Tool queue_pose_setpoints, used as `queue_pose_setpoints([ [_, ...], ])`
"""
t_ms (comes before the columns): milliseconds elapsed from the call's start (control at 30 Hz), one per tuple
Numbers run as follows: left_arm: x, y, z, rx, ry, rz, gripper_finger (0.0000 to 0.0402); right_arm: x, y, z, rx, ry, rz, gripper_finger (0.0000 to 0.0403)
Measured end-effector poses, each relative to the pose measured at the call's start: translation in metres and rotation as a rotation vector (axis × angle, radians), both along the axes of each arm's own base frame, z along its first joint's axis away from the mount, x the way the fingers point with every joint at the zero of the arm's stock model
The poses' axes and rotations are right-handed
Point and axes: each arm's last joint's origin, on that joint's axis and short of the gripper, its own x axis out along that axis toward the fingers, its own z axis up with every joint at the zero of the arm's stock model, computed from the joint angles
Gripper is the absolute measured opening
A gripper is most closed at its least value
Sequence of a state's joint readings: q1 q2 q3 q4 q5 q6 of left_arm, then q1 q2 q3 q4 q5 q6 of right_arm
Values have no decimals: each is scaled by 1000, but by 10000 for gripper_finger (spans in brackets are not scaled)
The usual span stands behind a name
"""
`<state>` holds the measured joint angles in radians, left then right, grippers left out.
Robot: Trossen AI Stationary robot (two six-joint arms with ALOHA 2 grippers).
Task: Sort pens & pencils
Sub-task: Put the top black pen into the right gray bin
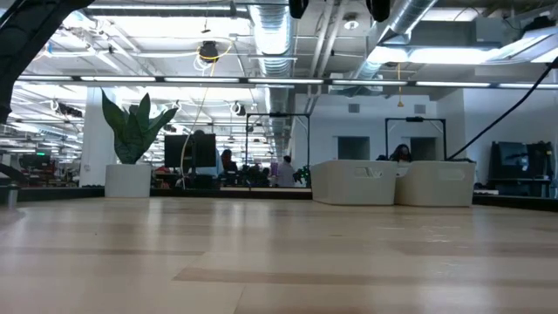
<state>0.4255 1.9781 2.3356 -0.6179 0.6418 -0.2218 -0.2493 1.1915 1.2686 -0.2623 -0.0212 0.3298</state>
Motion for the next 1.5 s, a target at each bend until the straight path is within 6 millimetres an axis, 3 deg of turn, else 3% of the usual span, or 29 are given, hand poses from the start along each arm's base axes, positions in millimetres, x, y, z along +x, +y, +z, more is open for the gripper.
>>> queue_pose_setpoints([
  [500,1,1,1,65,-29,-9,87,0,0,0,-1,-1,1,66],
  [733,-1,1,10,86,-95,-49,93,-2,-3,-1,3,16,-12,67],
  [1100,-26,17,16,174,-60,-17,93,-5,-9,-12,22,125,-83,67],
  [1500,-65,11,47,238,-101,83,93,-24,-40,-28,66,310,-215,67],
])
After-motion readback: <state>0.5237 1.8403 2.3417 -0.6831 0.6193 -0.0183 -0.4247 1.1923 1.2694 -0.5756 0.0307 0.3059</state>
